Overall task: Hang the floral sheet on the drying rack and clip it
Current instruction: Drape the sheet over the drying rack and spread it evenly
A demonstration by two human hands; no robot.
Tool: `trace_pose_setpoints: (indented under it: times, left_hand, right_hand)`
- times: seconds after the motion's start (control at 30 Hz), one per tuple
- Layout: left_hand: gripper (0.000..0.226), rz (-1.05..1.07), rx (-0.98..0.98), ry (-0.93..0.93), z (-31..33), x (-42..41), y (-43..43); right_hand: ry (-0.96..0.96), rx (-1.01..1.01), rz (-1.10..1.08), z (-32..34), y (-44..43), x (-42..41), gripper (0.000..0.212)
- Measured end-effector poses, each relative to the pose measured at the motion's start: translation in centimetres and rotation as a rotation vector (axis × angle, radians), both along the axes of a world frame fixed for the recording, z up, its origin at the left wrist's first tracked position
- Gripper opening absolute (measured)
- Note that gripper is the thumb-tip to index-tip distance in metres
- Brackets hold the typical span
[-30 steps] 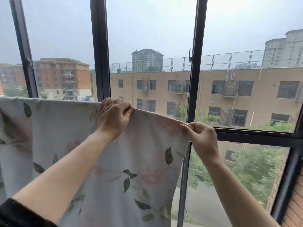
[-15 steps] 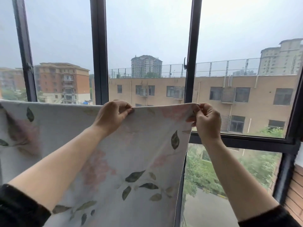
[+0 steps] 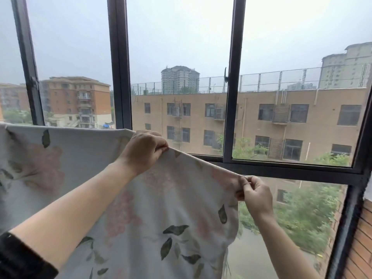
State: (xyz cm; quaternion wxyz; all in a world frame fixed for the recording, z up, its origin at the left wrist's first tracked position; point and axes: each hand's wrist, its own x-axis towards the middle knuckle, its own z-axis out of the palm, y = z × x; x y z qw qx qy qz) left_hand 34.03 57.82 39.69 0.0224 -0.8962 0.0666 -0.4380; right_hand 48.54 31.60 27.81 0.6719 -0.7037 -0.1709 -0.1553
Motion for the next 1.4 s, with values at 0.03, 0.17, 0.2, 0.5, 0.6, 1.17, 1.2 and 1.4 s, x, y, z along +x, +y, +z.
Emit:
trace_pose_setpoints:
  times: [0.03,0.17,0.2,0.5,0.6,1.17,1.2,1.4]
  left_hand:
    - [0.007,0.007,0.024,0.028,-0.1,0.2,-0.1]
    - [0.010,0.061,0.133,0.111,-0.7,0.6,-0.6]
    - [0.010,0.070,0.153,0.122,-0.9,0.7,-0.6]
    - [0.014,0.057,0.321,0.164,-2.6,0.8,0.1]
    - [0.017,0.022,0.212,0.119,-2.7,0.8,-0.1]
    - [0.016,0.052,0.347,0.220,-6.1,1.8,-2.5]
    - [0.016,0.047,0.314,0.215,-5.7,1.8,-2.5]
    - [0.015,0.073,0.007,0.120,-3.1,2.9,-3.4]
  right_hand:
    - [0.037,-0.002,0.012,-1.5,0.3,-0.1,0.018]
    - [0.196,0.008,0.109,-6.4,2.1,-0.8,0.018]
    - [0.234,0.019,0.140,-7.3,2.6,-1.2,0.017]
    - [0.252,0.128,0.327,-10.9,3.6,-4.6,0.007]
    - [0.349,0.430,0.255,-9.3,1.8,-3.9,0.016]
    - [0.328,0.006,0.101,-14.1,2.7,-3.3,0.016]
    - [0.297,0.018,0.061,-12.5,2.2,-2.4,0.016]
    - [0.001,-0.015,-0.217,1.3,-2.1,4.6,0.013]
